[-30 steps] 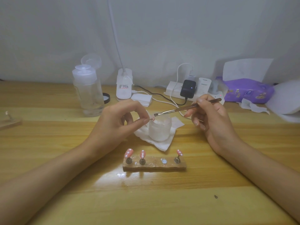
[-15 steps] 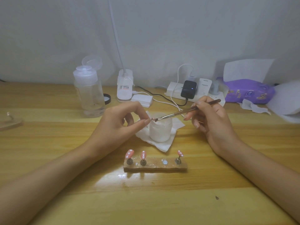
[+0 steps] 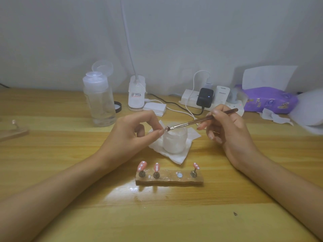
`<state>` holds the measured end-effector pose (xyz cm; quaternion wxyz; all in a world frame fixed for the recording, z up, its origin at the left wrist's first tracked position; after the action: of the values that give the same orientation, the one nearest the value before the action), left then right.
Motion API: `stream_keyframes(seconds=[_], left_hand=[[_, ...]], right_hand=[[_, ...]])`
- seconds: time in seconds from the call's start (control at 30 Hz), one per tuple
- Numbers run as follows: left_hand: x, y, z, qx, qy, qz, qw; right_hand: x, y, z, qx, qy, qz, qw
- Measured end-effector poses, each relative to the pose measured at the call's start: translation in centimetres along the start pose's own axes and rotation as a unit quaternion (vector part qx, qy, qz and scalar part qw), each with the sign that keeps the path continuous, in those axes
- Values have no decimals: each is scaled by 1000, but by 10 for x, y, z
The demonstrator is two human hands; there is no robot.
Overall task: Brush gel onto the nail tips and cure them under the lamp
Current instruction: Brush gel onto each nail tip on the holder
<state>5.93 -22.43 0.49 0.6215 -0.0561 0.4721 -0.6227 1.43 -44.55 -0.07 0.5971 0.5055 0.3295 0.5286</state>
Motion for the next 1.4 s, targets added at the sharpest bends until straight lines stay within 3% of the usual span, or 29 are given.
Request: stream_keyframes(seconds=[0.4, 0.6, 1.0, 1.4], left_hand=[[0, 0, -1, -10, 4, 0, 1000], [-1, 0, -1, -10, 1, 13, 1000], [-3, 1, -1, -6, -5, 22, 1000], [-4, 0, -2, 9, -7, 45, 999]], right_hand=[[-5, -3, 2, 3, -18, 9, 1000], [0, -1, 1, -16, 14, 6, 1000], [-6, -1, 0, 16, -47, 11, 999], [-32, 8, 1, -43, -164, 48, 984]])
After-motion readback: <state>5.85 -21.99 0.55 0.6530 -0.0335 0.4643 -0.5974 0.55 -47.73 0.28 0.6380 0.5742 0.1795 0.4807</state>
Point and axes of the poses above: each hand's wrist, its own z-axis towards the middle knuckle, its own x-axis out of the palm, y = z × x, the point moved 6 cm from there along z, towards the middle knuckle, and after that the axes turned 3 degrees about z, right-handed, at the moved point
